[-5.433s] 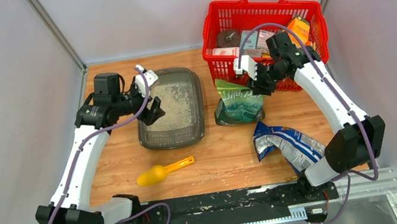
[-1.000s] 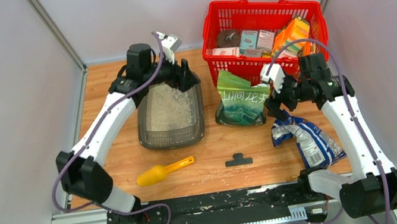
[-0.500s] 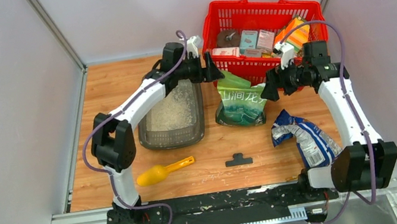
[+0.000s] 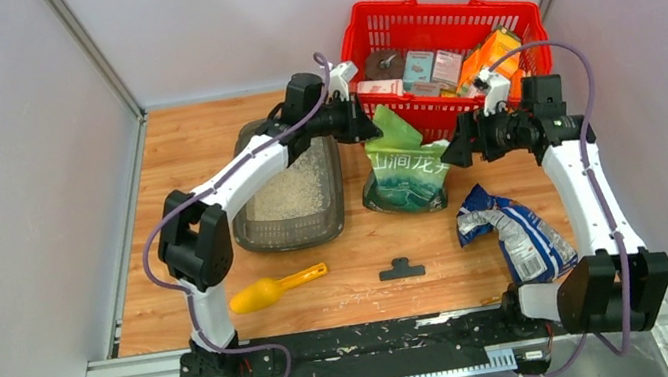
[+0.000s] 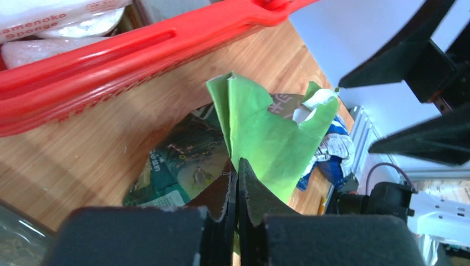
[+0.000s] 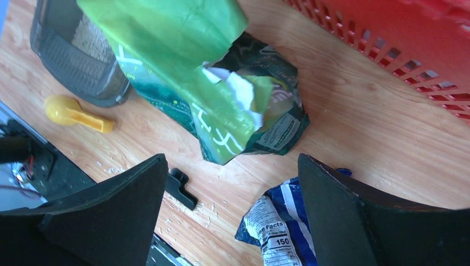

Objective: Fill the litter box with clean litter

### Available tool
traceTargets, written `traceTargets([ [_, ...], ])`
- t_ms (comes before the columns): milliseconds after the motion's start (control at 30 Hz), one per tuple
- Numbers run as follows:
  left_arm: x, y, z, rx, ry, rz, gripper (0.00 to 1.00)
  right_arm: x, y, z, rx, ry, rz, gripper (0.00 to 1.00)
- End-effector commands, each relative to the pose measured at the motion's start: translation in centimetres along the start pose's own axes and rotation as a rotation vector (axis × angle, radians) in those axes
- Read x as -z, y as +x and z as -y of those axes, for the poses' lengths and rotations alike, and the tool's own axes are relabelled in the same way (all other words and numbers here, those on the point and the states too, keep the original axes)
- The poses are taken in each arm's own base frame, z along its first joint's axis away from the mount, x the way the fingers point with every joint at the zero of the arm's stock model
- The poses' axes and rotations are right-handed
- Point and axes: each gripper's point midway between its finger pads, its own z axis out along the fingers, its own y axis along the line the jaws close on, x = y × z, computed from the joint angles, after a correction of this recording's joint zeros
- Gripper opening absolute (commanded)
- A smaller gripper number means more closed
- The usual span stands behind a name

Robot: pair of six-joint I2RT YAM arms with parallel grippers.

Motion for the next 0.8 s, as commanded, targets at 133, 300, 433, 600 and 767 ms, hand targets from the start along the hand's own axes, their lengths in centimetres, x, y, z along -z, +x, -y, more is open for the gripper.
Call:
traceTargets([
  [133, 7.3, -4.8, 8.1, -0.417, 0.192, 0.136, 0.0, 1.2, -6.2, 0.5, -0.191, 0.003, 0.149, 0.9],
  [300, 10.9, -3.5, 9.8, -0.66, 0.218, 0.248, 0.04, 0.3, -7.1, 0.5, -0.285, -0.025, 0.144, 0.89],
  [433, 9.6, -1.4, 8.8, -0.641, 0.248, 0.132, 0.17, -0.9, -6.7, 0.6, -0.3, -0.059, 0.121, 0.89],
  [600, 7.6, -1.3, 8.5, -0.604, 0.28, 0.094, 0.24, -1.6, -6.4, 0.4, -0.299, -0.076, 0.111, 0.9],
  [767, 5.5, -2.0, 7.9, -0.577, 0.303, 0.031, 0.31, -1.7, -6.1, 0.3, -0.301, -0.075, 0.105, 0.9],
])
